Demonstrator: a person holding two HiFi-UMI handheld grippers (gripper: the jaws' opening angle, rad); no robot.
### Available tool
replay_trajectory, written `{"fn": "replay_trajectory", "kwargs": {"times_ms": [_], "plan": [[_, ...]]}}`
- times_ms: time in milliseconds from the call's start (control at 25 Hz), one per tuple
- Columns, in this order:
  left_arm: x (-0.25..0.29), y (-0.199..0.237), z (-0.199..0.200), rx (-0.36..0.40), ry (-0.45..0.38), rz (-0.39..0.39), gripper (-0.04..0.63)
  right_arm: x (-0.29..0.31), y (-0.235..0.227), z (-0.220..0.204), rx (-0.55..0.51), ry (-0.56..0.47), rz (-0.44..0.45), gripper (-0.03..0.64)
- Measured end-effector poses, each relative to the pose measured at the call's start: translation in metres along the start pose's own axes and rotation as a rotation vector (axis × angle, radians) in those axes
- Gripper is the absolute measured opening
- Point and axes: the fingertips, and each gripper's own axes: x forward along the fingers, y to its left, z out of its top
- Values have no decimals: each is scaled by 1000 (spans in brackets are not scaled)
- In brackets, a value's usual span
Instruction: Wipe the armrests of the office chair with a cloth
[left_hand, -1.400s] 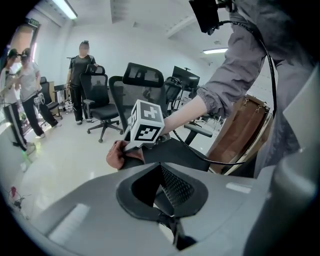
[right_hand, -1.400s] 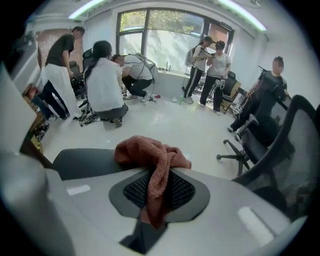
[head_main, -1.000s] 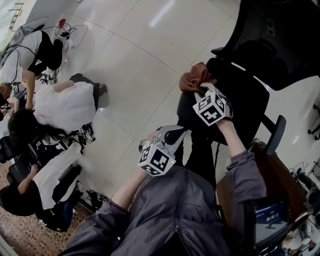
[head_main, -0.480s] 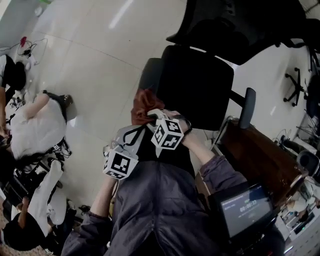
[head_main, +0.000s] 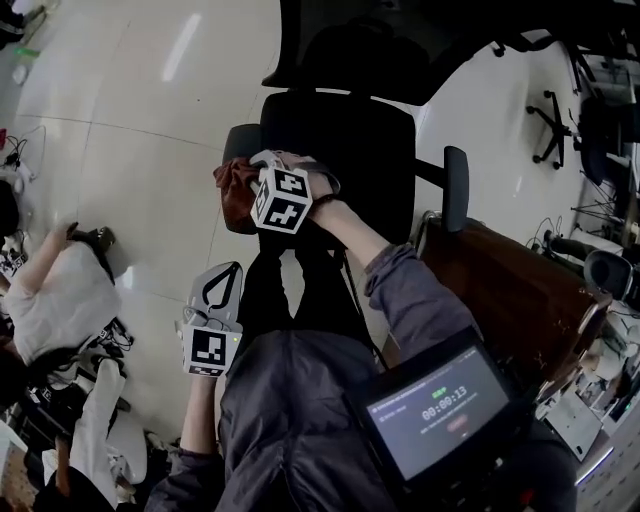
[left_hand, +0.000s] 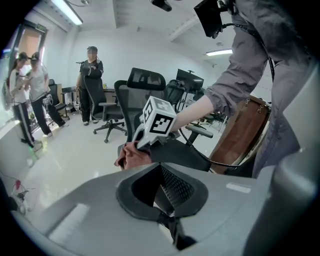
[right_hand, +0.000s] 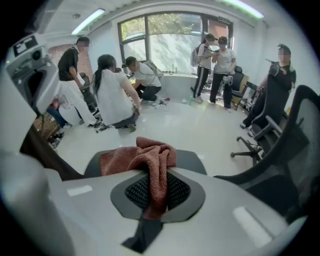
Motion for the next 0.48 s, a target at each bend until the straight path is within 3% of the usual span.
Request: {"fn": "replay_trajectory", "kwargs": {"times_ms": [240,360,480], "plan": [[9,-15,-1,36,34,9,15,10,-82,3,34,-32,-208,21],[14,-11,-6,-6,34,-7,15,13,-98,4,79,-8,-216,21],[10,3,-8,-14,33,-12,15,26,-81,12,63,25,-161,21]]}}
